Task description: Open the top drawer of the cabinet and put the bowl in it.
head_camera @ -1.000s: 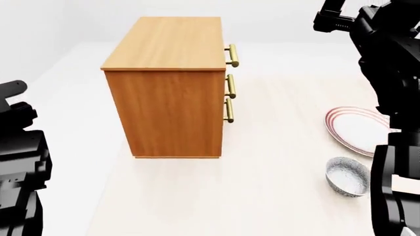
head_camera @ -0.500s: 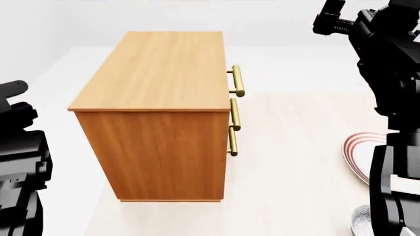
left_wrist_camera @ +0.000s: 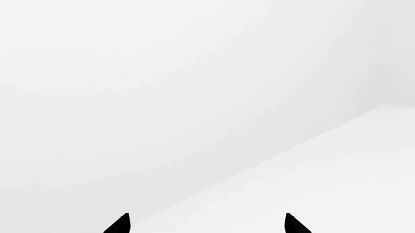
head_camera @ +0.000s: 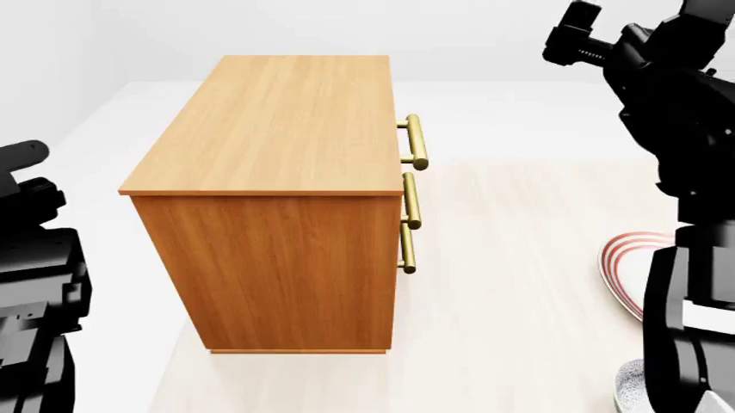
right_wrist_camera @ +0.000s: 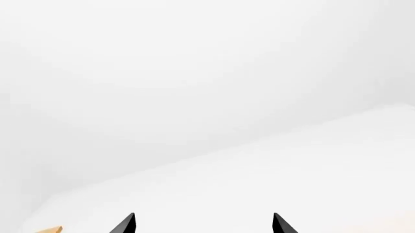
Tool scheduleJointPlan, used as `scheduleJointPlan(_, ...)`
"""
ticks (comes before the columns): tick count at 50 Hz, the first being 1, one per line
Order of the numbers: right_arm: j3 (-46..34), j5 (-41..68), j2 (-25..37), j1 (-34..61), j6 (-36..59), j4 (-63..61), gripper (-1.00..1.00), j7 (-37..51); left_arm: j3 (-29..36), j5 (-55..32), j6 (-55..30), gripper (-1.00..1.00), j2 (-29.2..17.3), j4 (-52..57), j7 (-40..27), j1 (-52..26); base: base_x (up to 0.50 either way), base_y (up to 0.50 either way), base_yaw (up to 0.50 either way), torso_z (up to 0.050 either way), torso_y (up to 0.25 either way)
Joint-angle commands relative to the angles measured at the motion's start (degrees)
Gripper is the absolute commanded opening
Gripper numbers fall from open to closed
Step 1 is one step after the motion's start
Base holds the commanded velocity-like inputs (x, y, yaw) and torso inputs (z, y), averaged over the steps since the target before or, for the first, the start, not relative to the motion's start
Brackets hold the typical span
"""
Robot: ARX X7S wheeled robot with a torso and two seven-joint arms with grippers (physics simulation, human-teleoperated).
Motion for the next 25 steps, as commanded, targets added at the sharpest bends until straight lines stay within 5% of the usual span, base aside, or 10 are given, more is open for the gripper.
scheduleJointPlan(1, 9.2, 10.2, -2.6, 0.2, 1.3, 7.7, 1.00, -5.4, 0.1, 0.0, 0.3, 1.00, 0.3, 0.0, 0.2, 0.1, 0.00, 0.00, 0.00, 0.000, 0.000)
scheduleJointPlan(25, 21.7, 19.3, -6.4, 2.0, -9.9, 34.6, 1.00, -16.5, -0.8, -0.1, 1.1, 1.00, 0.4, 0.0, 0.5, 1.2, 0.00, 0.00, 0.00, 0.000, 0.000)
